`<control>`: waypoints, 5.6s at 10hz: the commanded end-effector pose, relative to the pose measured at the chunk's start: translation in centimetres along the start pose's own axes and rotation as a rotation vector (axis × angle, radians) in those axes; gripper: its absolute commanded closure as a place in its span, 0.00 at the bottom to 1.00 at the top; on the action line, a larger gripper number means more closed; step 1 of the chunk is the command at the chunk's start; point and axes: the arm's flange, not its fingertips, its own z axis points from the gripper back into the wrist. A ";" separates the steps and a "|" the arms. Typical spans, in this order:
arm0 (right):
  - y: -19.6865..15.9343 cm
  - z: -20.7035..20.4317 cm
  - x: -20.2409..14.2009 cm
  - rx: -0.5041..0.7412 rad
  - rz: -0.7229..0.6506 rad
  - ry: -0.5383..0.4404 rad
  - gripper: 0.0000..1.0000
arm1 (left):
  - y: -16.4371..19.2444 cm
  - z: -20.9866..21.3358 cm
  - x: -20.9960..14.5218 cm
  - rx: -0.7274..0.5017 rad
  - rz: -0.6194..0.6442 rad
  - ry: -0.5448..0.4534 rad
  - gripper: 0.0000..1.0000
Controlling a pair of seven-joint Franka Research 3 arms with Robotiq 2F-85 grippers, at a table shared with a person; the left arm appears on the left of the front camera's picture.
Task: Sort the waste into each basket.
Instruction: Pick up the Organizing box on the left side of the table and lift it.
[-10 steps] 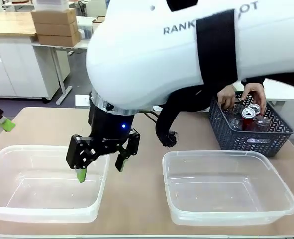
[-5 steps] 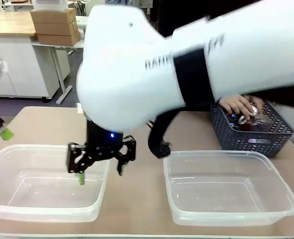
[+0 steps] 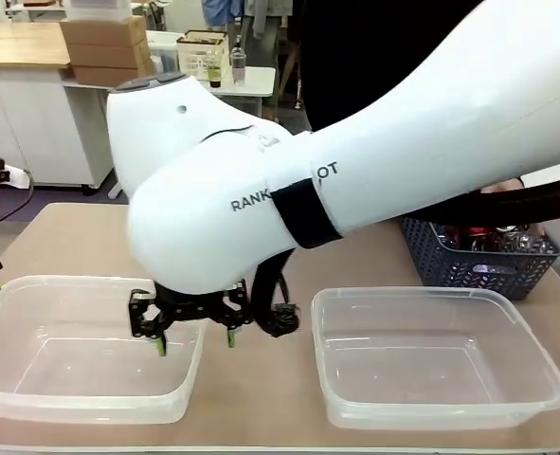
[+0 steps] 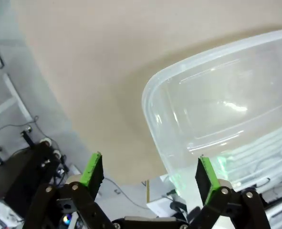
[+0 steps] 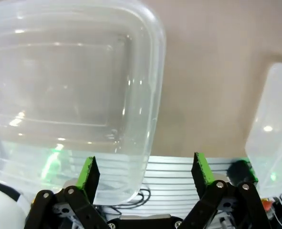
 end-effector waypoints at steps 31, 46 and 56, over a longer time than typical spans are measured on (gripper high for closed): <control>0.3 -3.5 2.1 0.043 -0.146 0.014 0.55 | -3.9 -11.7 -4.3 -0.096 0.190 0.121 0.57; -10.8 6.8 3.8 -0.153 0.026 0.128 1.00 | 0.4 10.3 5.3 -0.139 0.163 -0.138 1.00; -21.6 7.2 8.8 0.171 0.051 0.140 0.94 | -9.0 14.5 13.2 -0.426 0.341 -0.010 0.91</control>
